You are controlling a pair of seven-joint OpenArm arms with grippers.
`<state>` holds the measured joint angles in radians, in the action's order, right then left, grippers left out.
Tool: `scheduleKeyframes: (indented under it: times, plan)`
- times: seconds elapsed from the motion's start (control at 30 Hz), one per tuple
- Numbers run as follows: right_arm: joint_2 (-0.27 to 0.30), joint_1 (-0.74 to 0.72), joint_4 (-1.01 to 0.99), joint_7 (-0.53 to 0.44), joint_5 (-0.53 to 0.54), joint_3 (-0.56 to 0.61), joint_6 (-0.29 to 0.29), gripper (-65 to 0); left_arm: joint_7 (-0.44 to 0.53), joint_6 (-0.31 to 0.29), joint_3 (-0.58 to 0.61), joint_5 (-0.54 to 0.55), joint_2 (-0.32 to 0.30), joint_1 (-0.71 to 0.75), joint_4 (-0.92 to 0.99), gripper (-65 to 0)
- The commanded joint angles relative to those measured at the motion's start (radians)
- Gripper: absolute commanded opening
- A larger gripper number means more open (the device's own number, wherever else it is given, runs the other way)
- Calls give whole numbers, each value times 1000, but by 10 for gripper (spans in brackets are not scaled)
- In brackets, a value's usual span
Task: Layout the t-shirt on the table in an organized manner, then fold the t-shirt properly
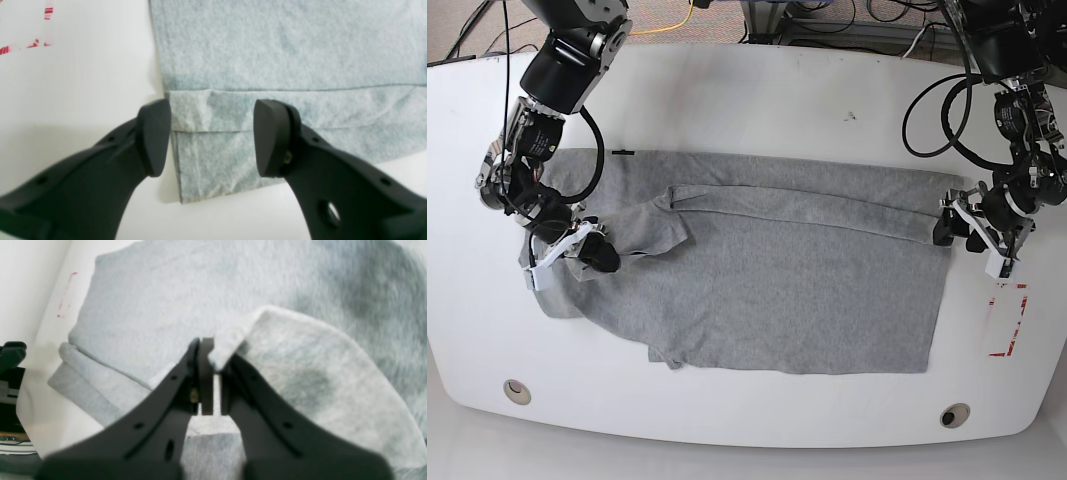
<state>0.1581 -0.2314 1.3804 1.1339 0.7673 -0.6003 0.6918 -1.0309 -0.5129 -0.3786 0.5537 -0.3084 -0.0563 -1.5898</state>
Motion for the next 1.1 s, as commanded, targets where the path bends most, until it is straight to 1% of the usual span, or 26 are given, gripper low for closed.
scheduleKeyframes:
  times: [0.0, 0.03, 0.07, 0.17, 0.23, 0.27, 0.3, 0.37, 0.4, 0.43, 0.53, 0.8, 0.93, 0.97, 1.07]
  plan:
    - [11, -23, 21, -22, 28, 0, 6, -498, 21, 0, -6, 15, -16, -4, -24, -278]
    - [11, -23, 23, -22, 28, 0, 6, -482, 21, 0, -6, 15, -16, -4, -25, -278]
    - [11, -23, 24, -22, 28, 0, 6, -415, 21, 0, -6, 15, -16, -3, -25, -278]
    - [13, -21, 26, -18, 33, -4, 6, -263, 21, 0, -6, 15, -16, -3, -25, -278]
    - [33, -15, 34, -15, 37, -7, 6, -163, 21, 0, -6, 16, -15, -3, -25, -278]
    - [41, -13, 38, -15, 37, -7, 6, -144, 21, -2, -6, 16, -15, -3, -25, -278]
    - [54, 8, 52, -13, 37, -8, 6, -81, 21, -2, -6, 19, -15, -3, -27, -278]
    - [70, 37, 81, -13, 39, -8, 6, -25, 21, -3, -6, 21, -15, -3, -31, -278]
    - [76, 50, 98, -13, 39, -8, 6, -10, 21, -3, -6, 21, -15, -3, -37, -278]
    - [85, 73, 127, -13, 39, -8, 6, 0, 21, -3, -6, 21, -15, -3, -51, -278]
    - [116, 125, 173, -13, 30, -8, 6, 0, 21, -5, -6, 16, -15, -3, -85, -278]
    - [209, 260, 195, -30, 28, -10, 6, 0, 28, -5, -6, 13, -15, -1, -108, -279]
    - [242, 307, 190, -96, 27, -10, 6, 0, 87, -5, -3, -5, -13, 25, -109, -349]
    - [252, 323, 190, -120, 27, -8, 6, 0, 117, -3, 0, -24, -13, 37, -111, -379]
    - [275, 349, 189, -176, 8, -7, 6, 0, 192, 1, 48, -79, -13, 45, -109, -425]
